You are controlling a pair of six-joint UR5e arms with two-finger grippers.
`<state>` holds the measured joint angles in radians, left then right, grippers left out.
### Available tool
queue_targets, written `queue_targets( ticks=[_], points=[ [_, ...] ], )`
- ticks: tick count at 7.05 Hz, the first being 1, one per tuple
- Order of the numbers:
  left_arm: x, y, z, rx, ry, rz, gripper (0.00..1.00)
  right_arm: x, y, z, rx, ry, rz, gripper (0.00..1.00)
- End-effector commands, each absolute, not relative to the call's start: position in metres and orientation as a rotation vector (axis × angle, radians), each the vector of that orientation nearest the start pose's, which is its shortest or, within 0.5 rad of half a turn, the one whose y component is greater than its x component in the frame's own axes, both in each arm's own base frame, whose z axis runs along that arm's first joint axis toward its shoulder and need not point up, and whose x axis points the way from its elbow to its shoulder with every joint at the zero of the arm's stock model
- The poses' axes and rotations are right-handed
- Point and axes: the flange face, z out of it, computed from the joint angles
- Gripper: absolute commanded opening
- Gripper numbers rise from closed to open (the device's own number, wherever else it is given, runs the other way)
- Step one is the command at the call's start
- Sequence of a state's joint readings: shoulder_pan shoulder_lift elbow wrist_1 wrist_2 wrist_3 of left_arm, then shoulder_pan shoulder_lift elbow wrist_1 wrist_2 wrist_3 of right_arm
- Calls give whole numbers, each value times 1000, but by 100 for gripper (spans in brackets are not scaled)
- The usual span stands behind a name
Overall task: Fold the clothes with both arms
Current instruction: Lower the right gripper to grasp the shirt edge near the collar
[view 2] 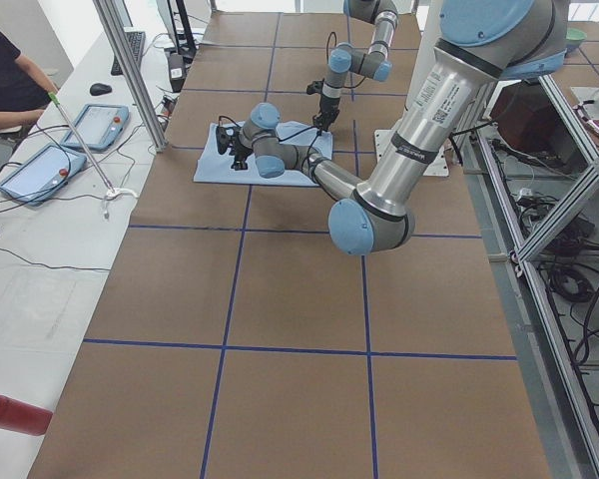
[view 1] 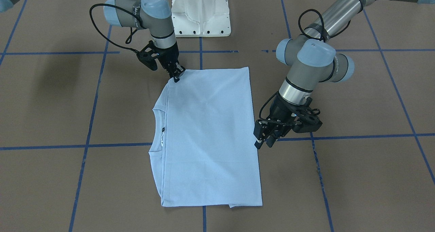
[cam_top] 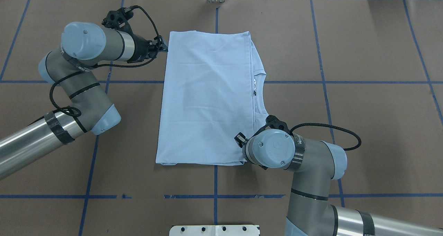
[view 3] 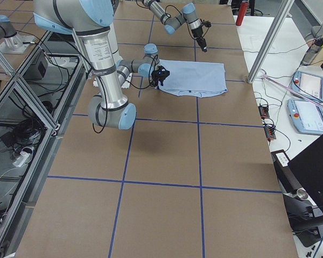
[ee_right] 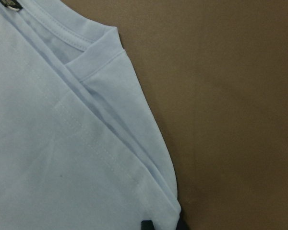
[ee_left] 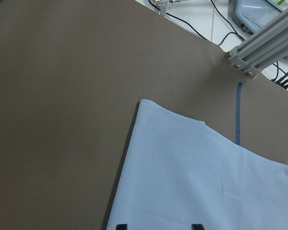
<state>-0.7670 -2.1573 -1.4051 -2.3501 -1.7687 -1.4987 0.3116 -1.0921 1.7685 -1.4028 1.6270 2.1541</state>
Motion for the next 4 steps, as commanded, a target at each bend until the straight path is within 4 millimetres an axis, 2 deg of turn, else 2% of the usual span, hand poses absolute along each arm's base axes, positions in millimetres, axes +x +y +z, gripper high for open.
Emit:
queue_targets(
  ticks=[1, 2, 3, 4],
  points=[
    [439, -581, 298, 333, 1177, -489, 54, -570, -318, 284, -174, -859, 804, 0],
    [438, -580, 295, 336, 1184, -487, 54, -563, -317, 277, -203, -871, 791, 0],
    [426, -567, 300, 327, 1198, -503, 54, -543, -311, 275, -215, -889, 773, 0],
    [422, -543, 296, 261, 1243, -548, 54, -522, -303, 283, -221, -893, 771, 0]
  ],
)
